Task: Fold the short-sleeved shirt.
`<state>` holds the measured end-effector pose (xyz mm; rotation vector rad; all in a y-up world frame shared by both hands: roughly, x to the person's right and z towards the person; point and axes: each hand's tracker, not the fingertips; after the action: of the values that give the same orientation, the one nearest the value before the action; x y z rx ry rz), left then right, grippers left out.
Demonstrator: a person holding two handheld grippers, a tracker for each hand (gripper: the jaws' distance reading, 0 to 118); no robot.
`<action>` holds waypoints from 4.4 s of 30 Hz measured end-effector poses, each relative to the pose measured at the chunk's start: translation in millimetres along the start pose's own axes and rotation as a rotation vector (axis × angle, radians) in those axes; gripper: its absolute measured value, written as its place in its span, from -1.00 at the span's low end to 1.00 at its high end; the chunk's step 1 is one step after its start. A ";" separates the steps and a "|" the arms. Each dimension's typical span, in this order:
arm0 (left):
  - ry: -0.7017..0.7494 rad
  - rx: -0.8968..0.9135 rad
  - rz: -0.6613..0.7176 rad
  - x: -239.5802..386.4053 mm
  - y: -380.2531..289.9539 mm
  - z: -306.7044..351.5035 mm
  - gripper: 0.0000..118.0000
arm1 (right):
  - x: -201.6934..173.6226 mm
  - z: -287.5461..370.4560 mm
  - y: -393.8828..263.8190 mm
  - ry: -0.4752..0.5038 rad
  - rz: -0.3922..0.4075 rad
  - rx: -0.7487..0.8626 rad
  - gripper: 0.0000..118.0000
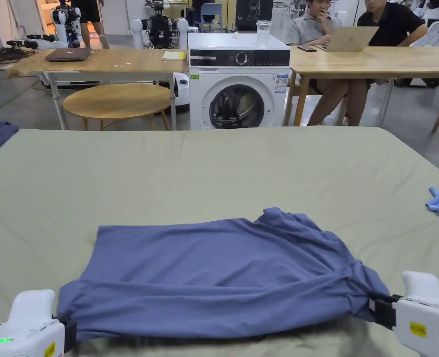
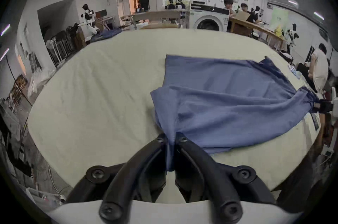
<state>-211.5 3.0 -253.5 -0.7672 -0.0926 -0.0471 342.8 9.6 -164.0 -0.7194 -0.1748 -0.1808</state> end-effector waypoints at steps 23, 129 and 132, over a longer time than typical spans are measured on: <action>0.060 0.092 0.021 -36.9 -49.2 38.1 0.70 | -17.8 41.0 -47.2 -0.020 -0.119 0.013 0.78; -0.036 0.091 0.034 -4.8 -12.5 48.6 0.61 | -44.8 55.2 -36.6 -0.095 0.036 0.018 0.65; -0.064 0.187 -0.065 37.8 7.1 49.3 0.61 | -76.5 59.4 -13.7 0.038 0.005 0.129 0.65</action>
<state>-176.6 42.0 -219.3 -0.5786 -0.1798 -0.0746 259.8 47.0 -128.2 -0.5874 -0.1474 -0.1769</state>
